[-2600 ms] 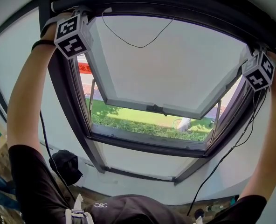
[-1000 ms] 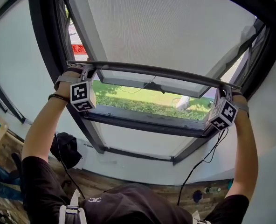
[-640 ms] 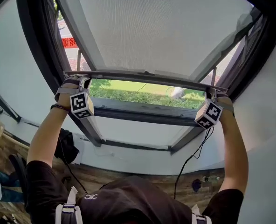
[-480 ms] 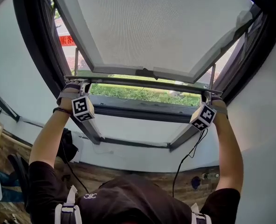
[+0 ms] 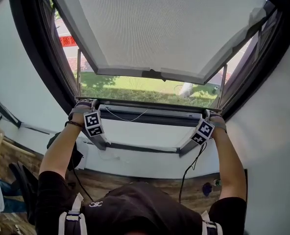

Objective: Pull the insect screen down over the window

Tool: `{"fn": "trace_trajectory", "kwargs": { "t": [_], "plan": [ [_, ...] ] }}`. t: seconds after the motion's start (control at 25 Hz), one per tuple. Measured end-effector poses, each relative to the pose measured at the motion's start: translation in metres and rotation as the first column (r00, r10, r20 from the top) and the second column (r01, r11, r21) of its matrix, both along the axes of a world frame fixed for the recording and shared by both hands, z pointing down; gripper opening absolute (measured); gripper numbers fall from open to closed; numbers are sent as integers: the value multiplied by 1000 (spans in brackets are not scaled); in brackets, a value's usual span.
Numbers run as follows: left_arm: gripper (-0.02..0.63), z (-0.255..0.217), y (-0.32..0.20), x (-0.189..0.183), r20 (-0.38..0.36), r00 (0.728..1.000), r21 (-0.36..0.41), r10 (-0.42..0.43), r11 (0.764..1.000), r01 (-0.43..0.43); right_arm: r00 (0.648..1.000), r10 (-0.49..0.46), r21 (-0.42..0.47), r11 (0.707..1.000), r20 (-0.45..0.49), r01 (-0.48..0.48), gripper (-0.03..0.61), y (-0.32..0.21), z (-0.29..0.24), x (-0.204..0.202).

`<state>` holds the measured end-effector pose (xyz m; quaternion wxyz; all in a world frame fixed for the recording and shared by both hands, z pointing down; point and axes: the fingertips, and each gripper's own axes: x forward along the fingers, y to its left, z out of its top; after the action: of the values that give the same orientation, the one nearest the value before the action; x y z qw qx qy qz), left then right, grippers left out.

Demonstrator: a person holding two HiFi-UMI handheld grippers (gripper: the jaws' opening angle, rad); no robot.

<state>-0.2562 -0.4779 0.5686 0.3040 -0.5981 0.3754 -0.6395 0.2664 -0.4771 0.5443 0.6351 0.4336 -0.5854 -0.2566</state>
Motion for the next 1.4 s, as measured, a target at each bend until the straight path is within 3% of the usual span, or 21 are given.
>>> {"fn": "trace_trajectory", "kwargs": {
  "t": [0.56,0.92,1.08,1.16,1.28,1.4],
  "plan": [
    [17,118,2,-1,21,998,-145,-66,987,68,997,67,-179,981,-49,-75,32,13,113,6],
    [20,121,-2,-3,16,996,-111,-84,990,85,996,54,-145,987,-72,-64,32,5,119,6],
    [18,120,-1,2,10,998,-192,-61,980,61,984,52,-178,981,-170,-82,21,0,126,8],
    [18,118,-5,1,15,998,-197,-55,979,57,977,48,-162,983,-208,-83,21,-6,125,8],
    [18,119,-3,2,-21,996,-163,-86,983,81,985,43,-156,985,-168,-69,23,-1,126,6],
    [26,125,3,4,-67,992,-210,-106,974,90,996,18,-269,962,-87,-41,33,10,130,3]
  ]
}}
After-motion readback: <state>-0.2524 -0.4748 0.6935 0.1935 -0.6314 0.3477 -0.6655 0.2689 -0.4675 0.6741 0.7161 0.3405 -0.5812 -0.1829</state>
